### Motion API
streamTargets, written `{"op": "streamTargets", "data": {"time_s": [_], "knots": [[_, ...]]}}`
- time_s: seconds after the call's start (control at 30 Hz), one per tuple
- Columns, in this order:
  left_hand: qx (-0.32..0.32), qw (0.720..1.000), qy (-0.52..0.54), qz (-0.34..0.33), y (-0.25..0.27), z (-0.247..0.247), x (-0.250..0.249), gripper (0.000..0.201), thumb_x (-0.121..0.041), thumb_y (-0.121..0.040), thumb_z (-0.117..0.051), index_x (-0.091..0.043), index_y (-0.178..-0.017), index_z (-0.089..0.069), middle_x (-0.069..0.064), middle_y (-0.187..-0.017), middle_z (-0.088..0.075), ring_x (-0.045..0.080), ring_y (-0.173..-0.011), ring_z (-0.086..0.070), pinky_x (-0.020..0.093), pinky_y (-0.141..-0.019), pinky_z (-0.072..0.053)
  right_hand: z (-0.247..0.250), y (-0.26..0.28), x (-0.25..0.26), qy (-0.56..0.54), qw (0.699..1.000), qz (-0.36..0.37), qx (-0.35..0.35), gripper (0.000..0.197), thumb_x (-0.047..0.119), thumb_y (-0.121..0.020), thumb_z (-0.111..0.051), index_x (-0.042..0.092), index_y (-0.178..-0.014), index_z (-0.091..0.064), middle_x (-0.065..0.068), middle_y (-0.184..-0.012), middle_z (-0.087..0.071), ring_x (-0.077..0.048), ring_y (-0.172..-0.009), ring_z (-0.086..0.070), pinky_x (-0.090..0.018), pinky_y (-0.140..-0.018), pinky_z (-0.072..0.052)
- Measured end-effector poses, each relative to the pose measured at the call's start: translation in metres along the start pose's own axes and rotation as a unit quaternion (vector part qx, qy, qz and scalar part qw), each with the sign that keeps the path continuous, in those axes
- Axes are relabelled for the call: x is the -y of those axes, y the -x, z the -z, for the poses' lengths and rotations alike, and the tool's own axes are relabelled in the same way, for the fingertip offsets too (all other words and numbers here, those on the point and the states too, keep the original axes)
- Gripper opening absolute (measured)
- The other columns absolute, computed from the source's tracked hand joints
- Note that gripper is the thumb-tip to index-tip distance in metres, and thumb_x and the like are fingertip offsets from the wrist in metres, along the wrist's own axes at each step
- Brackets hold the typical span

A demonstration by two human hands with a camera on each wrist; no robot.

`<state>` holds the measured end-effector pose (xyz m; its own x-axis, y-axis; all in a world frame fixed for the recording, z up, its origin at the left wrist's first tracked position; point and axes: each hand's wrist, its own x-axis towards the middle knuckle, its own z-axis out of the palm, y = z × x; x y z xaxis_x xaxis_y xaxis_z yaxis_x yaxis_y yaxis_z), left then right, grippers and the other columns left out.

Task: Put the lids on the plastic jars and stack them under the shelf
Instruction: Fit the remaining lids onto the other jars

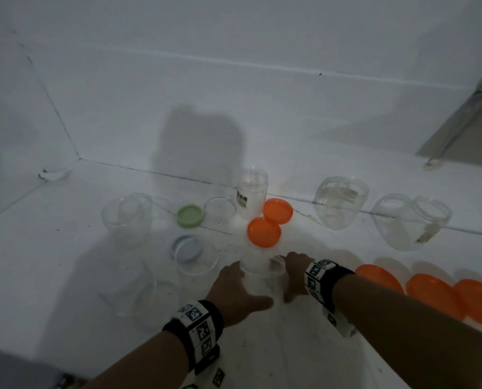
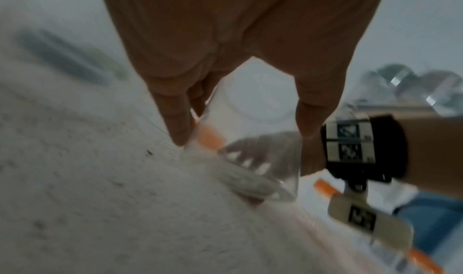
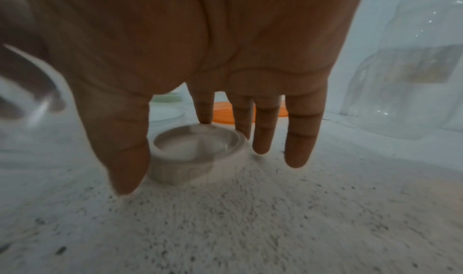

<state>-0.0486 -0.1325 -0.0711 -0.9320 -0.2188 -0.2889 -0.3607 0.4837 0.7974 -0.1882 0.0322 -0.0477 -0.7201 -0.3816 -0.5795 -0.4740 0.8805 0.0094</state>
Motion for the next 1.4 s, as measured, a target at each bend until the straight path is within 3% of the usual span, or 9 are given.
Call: {"op": "streamTargets", "data": {"time_s": [0.2,0.47,0.57,0.7,0.8,0.87,0.97,1.2,1.4], "knots": [[0.010,0.998,-0.034,-0.060,-0.002,0.004,0.024,0.129,-0.062,-0.054,-0.091,-0.028,-0.160,-0.025,-0.009,-0.157,-0.033,0.012,-0.141,-0.039,0.034,-0.118,-0.041,0.002,0.002,-0.007,-0.067,0.996,-0.038,-0.035,0.110,0.055,-0.066,-0.088,0.040,-0.155,-0.026,-0.004,-0.145,-0.041,-0.031,-0.132,-0.049,-0.048,-0.108,-0.048],[0.021,0.995,0.001,-0.101,0.000,0.000,0.035,0.108,-0.051,-0.057,-0.095,-0.051,-0.139,-0.025,-0.025,-0.137,-0.042,0.000,-0.131,-0.044,0.021,-0.110,-0.041,0.007,-0.008,-0.018,-0.023,0.997,-0.065,-0.031,0.110,0.059,-0.073,-0.082,0.033,-0.160,-0.020,-0.009,-0.150,-0.038,-0.034,-0.138,-0.045,-0.048,-0.109,-0.046],[0.012,0.995,0.003,-0.102,0.002,0.005,0.040,0.110,-0.052,-0.056,-0.094,-0.051,-0.142,-0.024,-0.023,-0.141,-0.042,0.000,-0.133,-0.043,0.025,-0.113,-0.042,0.020,-0.014,0.003,-0.019,0.997,0.008,-0.071,0.100,0.071,-0.072,-0.075,0.038,-0.154,-0.029,-0.003,-0.150,-0.043,-0.029,-0.134,-0.047,-0.050,-0.109,-0.045],[-0.002,0.995,-0.002,-0.099,0.009,0.016,0.051,0.107,-0.049,-0.060,-0.093,-0.049,-0.142,-0.024,-0.021,-0.143,-0.043,0.000,-0.131,-0.044,0.015,-0.106,-0.039,0.041,-0.024,0.044,0.009,0.988,0.146,-0.054,0.085,0.048,-0.082,-0.083,0.029,-0.153,-0.042,-0.004,-0.154,-0.046,-0.031,-0.141,-0.044,-0.049,-0.116,-0.039],[-0.016,0.996,-0.004,-0.093,0.013,0.024,0.059,0.103,-0.047,-0.062,-0.094,-0.052,-0.138,-0.025,-0.026,-0.138,-0.042,-0.004,-0.125,-0.044,0.003,-0.094,-0.035,0.048,-0.036,0.067,0.069,0.976,0.203,-0.050,0.092,0.045,-0.085,-0.082,0.030,-0.160,-0.030,-0.004,-0.164,-0.033,-0.031,-0.151,-0.030,-0.047,-0.121,-0.027],[-0.023,0.995,-0.008,-0.092,0.015,0.029,0.064,0.105,-0.050,-0.062,-0.095,-0.052,-0.139,-0.025,-0.027,-0.138,-0.041,-0.004,-0.127,-0.044,0.007,-0.099,-0.036,0.047,-0.047,0.075,0.094,0.972,0.212,-0.022,0.101,0.050,-0.083,-0.082,0.037,-0.162,-0.020,-0.004,-0.171,-0.017,-0.034,-0.154,-0.021,-0.050,-0.123,-0.022],[-0.026,0.996,-0.011,-0.088,0.017,0.035,0.068,0.107,-0.052,-0.061,-0.094,-0.049,-0.143,-0.026,-0.024,-0.142,-0.042,-0.002,-0.131,-0.043,0.018,-0.107,-0.039,0.044,-0.058,0.085,0.078,0.974,0.211,-0.010,0.101,0.045,-0.082,-0.085,0.040,-0.161,-0.022,-0.004,-0.169,-0.022,-0.036,-0.149,-0.031,-0.051,-0.120,-0.031],[-0.028,0.997,-0.003,-0.073,0.016,0.034,0.073,0.110,-0.055,-0.057,-0.094,-0.050,-0.144,-0.026,-0.022,-0.146,-0.044,-0.002,-0.134,-0.044,0.018,-0.108,-0.040,0.057,-0.043,0.066,-0.070,0.985,0.150,-0.055,0.120,0.057,-0.064,-0.091,0.042,-0.159,-0.019,-0.004,-0.159,-0.039,-0.029,-0.144,-0.040,-0.051,-0.116,-0.041],[0.004,0.998,-0.020,-0.059,-0.002,0.024,0.049,0.117,-0.058,-0.060,-0.094,-0.035,-0.156,-0.032,-0.021,-0.149,-0.041,0.003,-0.137,-0.042,0.022,-0.112,-0.033,0.085,0.025,0.023,-0.128,0.972,0.184,-0.069,0.111,0.052,-0.066,-0.087,0.041,-0.158,-0.024,0.009,-0.151,-0.042,-0.013,-0.126,-0.051,-0.036,-0.103,-0.051]]}}
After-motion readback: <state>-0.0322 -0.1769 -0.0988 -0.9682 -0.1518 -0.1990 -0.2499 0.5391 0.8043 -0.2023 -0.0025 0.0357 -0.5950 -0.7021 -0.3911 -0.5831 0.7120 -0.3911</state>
